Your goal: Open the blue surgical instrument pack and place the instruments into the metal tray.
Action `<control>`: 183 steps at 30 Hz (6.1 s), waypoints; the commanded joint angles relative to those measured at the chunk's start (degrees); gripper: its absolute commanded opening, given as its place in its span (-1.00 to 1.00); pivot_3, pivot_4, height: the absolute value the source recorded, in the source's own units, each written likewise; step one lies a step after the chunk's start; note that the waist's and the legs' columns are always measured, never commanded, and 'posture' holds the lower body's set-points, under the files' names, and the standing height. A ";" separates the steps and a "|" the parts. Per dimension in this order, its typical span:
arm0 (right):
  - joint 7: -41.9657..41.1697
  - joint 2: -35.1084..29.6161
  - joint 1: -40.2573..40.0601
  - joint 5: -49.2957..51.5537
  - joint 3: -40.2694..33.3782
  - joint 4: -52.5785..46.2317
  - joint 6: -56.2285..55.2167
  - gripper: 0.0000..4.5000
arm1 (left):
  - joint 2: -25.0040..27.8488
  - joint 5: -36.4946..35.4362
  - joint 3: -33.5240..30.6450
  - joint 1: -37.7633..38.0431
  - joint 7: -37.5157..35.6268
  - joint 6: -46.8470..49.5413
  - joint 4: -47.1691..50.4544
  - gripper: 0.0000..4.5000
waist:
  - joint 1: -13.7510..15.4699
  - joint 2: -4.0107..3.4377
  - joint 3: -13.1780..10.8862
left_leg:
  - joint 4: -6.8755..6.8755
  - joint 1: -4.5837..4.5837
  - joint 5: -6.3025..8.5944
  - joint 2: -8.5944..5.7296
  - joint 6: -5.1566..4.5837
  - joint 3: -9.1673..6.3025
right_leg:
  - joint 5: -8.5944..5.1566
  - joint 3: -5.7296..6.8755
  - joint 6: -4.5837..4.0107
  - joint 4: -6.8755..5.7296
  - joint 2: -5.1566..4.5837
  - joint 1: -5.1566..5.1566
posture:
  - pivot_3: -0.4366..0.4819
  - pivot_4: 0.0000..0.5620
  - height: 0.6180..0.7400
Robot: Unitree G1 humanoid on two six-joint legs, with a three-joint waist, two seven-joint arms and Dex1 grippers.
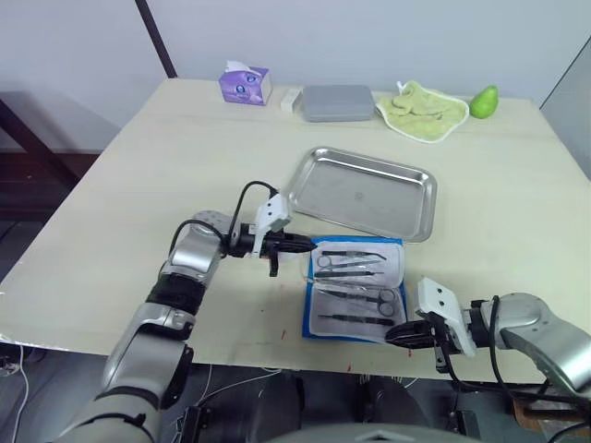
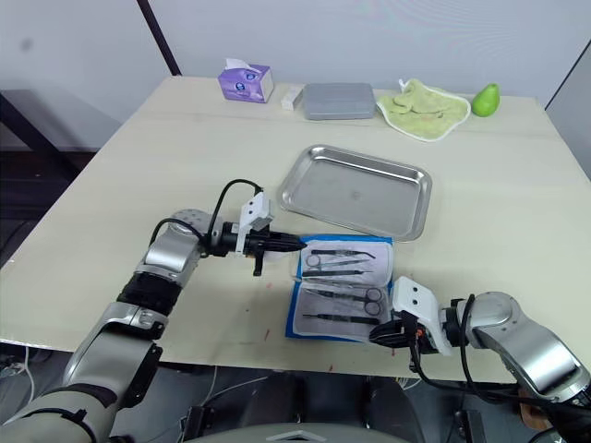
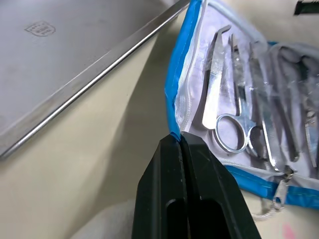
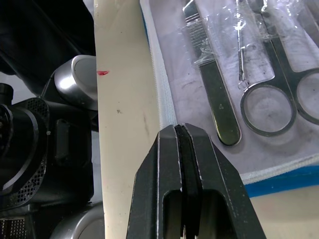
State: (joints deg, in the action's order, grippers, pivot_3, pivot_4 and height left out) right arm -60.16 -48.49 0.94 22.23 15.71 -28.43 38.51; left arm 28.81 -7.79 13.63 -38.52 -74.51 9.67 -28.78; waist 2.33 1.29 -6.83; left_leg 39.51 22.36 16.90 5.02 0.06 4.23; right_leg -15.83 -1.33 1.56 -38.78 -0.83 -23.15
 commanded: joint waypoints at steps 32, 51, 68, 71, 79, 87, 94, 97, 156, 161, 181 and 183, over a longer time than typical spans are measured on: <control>2.87 2.39 0.00 1.38 -1.94 1.74 -0.10 -1.00 | 5.95 1.43 -4.49 4.10 2.60 -1.83 5.81 0.36 | -1.59 -0.35 0.53 | -0.29 -0.54 0.01 -0.06 -0.01 -0.12 | -0.22 -0.13 -0.08 0.03 0.06 0.46 | -0.05 -0.47 1.00; 1.92 4.78 -4.52 17.21 -21.20 -9.64 -3.95 0.06 | 17.24 -30.72 -26.50 24.40 -9.74 16.38 29.64 0.62 | -1.43 -0.06 -0.60 | -0.21 0.24 0.01 0.01 0.01 -0.06 | -0.21 -0.13 -0.06 -0.05 0.02 -0.30 | -0.05 -0.47 1.00; -1.14 6.04 1.88 5.01 -13.45 4.88 -17.62 0.99 | 17.52 -31.80 -25.40 29.71 -8.64 13.31 37.81 1.00 | -1.60 -0.07 -0.87 | -0.20 0.21 0.01 0.00 0.00 0.03 | -0.20 -0.22 -0.06 -0.07 0.03 -0.33 | -0.05 -0.47 1.00; -4.43 7.34 5.10 1.79 -10.43 12.14 -23.10 0.99 | 17.44 -32.09 -24.69 29.93 -8.00 13.70 39.03 1.00 | -1.56 -0.13 -0.92 | -0.23 0.24 0.01 0.01 0.00 -0.01 | -0.21 -0.21 -0.08 -0.07 0.08 -0.38 | -0.05 -0.47 1.00; -10.26 7.90 10.61 -1.84 -7.34 22.88 -29.54 0.99 | 17.87 -32.22 -24.00 30.22 -8.34 13.49 39.80 1.00 | -1.58 -0.24 -0.99 | -0.21 0.25 0.01 0.01 0.00 0.04 | -0.20 -0.23 -0.07 -0.09 0.07 -0.40 | -0.05 -0.47 1.00; -11.15 9.35 11.54 -3.97 -6.41 26.79 -31.93 0.99 | 17.95 -31.73 -23.67 29.88 -8.93 12.84 39.00 1.00 | -1.58 -0.26 -1.01 | -0.20 0.25 0.00 0.02 0.01 0.06 | -0.20 -0.24 -0.07 -0.10 0.07 -0.40 | -0.05 -0.47 1.00; -10.47 12.61 10.94 -2.76 -7.26 28.89 -33.77 0.99 | 17.69 -31.47 -23.22 29.78 -9.18 11.85 38.13 1.00 | -1.59 -0.27 -1.01 | -0.20 0.25 0.00 0.02 0.01 0.06 | -0.20 -0.24 -0.07 -0.11 0.07 -0.40 | -0.05 -0.47 1.00; -10.19 13.78 10.76 -3.24 -7.34 29.84 -35.00 0.99 | 17.72 -31.50 -23.03 29.85 -9.30 11.49 37.89 1.00 | -1.62 -0.29 -1.02 | -0.19 0.24 0.00 0.02 0.02 0.05 | -0.20 -0.23 -0.07 -0.13 0.08 -0.40 | -0.05 -0.47 1.00; -9.73 19.53 10.37 -8.48 -4.82 51.72 -50.15 1.00 | 2.10 -1.96 4.65 -0.57 0.62 1.42 12.78 -0.34 | -1.62 0.64 -0.18 | -0.27 -0.69 0.00 0.04 0.01 0.11 | -0.21 -0.32 -0.10 -0.06 0.14 0.49 | -0.05 -0.47 1.00; -9.09 19.69 10.55 -8.67 -4.90 51.72 -50.39 1.00 | -0.33 2.63 6.41 -2.73 2.45 -1.84 9.32 -0.34 | -1.66 0.64 -0.18 | -0.26 -0.69 0.00 0.04 0.01 0.11 | -0.21 -0.33 -0.09 -0.06 0.15 0.49 | -0.05 -0.47 1.00; -9.13 20.45 10.10 -8.27 -4.67 52.10 -49.97 1.00 | -2.08 10.59 8.80 -3.77 2.96 -2.65 5.85 -0.47 | -1.71 0.64 -0.18 | -0.27 -0.70 0.01 0.05 0.00 0.11 | -0.21 -0.34 -0.10 -0.07 0.16 0.49 | -0.05 -0.47 1.00; -9.15 20.52 10.08 -8.30 -4.59 51.93 -50.00 1.00 | -2.33 11.42 9.27 -4.09 3.01 -1.96 6.20 -0.62 | -1.71 0.64 -0.18 | -0.27 -0.70 0.01 0.05 0.00 0.10 | -0.21 -0.34 -0.10 -0.06 0.16 0.49 | -0.05 -0.47 1.00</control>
State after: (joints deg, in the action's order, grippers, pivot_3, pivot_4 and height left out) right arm -71.32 -28.22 12.81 17.37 9.98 19.64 -13.92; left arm 26.61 2.73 22.10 -41.89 -71.83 7.12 -23.18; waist 0.62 1.93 -7.01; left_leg 39.24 21.66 16.91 5.07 0.06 4.34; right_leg -16.05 -1.67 1.46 -38.85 -0.67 -22.65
